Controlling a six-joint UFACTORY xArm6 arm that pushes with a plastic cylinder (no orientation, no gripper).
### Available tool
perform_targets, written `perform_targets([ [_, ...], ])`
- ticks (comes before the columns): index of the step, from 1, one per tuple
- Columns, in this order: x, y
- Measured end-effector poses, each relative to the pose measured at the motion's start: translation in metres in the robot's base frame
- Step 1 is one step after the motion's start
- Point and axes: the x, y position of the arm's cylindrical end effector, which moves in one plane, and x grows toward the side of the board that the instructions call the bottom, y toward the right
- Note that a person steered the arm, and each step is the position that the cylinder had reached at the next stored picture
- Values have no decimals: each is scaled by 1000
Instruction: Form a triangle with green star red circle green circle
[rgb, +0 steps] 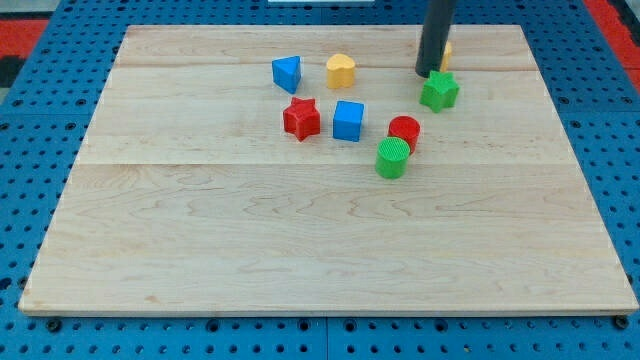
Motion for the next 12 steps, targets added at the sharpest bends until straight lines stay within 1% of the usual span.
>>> perform_targets([
  [2, 6, 62],
  [3, 40, 82],
  [4, 55, 64],
  [6, 55, 55],
  [8, 47, 27],
  [9, 52, 44],
  [10, 109, 53],
  [11, 133, 0],
  [12, 116, -27],
])
